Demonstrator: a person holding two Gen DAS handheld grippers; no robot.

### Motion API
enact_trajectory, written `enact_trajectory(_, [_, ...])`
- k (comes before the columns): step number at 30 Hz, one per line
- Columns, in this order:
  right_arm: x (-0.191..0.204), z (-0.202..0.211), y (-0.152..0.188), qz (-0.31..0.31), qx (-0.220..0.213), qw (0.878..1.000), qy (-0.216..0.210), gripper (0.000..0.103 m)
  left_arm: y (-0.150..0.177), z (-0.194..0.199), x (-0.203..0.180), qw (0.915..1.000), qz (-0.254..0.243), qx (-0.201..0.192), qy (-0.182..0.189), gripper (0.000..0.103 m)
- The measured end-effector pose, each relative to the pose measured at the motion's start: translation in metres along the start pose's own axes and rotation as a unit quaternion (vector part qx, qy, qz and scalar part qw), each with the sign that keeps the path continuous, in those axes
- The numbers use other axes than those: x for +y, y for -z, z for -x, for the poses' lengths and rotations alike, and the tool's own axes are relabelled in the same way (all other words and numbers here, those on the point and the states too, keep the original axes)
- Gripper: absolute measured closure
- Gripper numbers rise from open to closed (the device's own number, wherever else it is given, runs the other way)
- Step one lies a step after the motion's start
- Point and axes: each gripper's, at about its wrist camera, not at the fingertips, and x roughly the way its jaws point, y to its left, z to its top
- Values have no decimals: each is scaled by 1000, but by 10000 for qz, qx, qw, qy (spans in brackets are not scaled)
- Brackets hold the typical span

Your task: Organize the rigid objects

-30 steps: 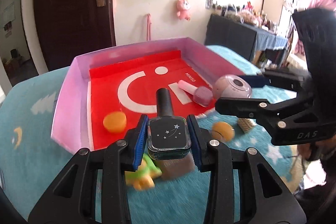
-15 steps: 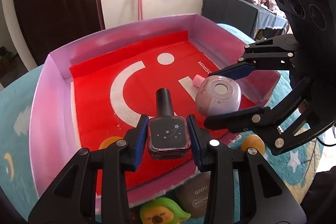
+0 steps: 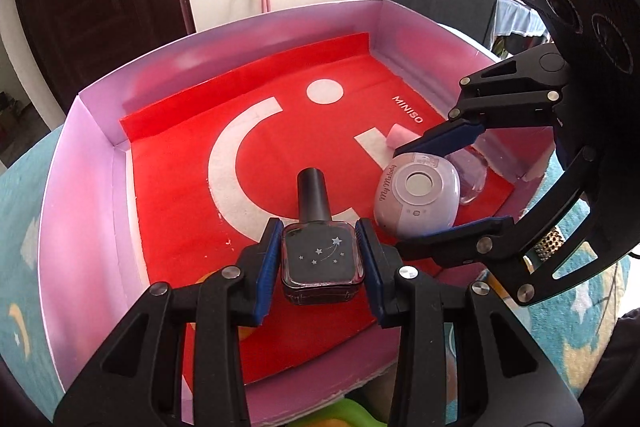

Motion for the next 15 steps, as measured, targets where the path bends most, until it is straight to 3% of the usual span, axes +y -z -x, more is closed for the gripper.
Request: enact_trajectory(15, [-3, -14, -4, 65, 180, 9998, -55, 46, -3, -13, 4, 9996, 53, 261, 94, 68])
